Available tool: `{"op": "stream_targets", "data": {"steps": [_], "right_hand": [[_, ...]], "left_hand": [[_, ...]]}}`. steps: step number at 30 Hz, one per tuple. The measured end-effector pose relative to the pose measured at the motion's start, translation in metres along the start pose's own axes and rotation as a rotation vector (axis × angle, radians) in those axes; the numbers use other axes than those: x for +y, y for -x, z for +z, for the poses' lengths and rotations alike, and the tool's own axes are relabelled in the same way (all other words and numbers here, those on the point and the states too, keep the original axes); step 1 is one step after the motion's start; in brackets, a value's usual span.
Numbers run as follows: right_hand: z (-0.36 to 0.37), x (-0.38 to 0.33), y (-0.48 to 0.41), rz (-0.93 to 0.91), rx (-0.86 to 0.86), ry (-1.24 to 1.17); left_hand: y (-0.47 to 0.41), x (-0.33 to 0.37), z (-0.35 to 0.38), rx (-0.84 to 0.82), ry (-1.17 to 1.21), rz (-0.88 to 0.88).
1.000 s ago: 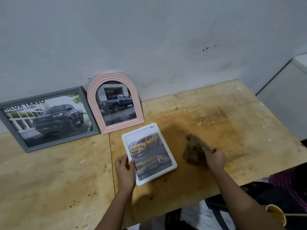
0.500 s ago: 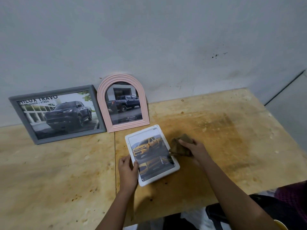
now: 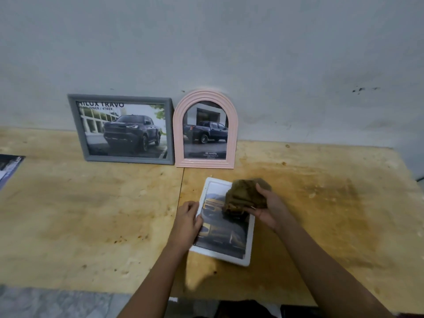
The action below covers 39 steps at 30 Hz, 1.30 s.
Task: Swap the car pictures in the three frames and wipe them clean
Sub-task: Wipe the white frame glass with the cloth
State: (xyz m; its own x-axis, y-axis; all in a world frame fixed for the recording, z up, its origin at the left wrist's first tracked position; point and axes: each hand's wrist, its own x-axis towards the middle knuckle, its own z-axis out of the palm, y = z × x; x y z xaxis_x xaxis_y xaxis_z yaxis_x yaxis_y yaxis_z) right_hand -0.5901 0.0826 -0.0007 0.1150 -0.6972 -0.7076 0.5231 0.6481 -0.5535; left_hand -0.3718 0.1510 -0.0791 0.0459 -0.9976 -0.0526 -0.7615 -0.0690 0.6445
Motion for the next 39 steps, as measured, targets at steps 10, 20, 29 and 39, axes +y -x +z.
{"op": "stream_targets", "data": {"steps": [10, 20, 29, 39], "right_hand": [[0.042, 0.062, -0.008, -0.819, -0.196, 1.253], [0.042, 0.110, -0.039, -0.887, -0.426, 2.087], [0.055, 0.095, -0.073, -0.885, -0.304, 2.119], [0.059, 0.074, -0.089, -0.841, -0.061, 1.972]], "left_hand": [[0.048, -0.012, 0.001, -0.025, -0.006, -0.055], [0.048, -0.027, 0.006, -0.055, -0.173, 0.069], [0.052, -0.027, 0.013, -0.100, -0.212, -0.014], [0.053, -0.022, 0.014, -0.127, -0.216, -0.073]]}}
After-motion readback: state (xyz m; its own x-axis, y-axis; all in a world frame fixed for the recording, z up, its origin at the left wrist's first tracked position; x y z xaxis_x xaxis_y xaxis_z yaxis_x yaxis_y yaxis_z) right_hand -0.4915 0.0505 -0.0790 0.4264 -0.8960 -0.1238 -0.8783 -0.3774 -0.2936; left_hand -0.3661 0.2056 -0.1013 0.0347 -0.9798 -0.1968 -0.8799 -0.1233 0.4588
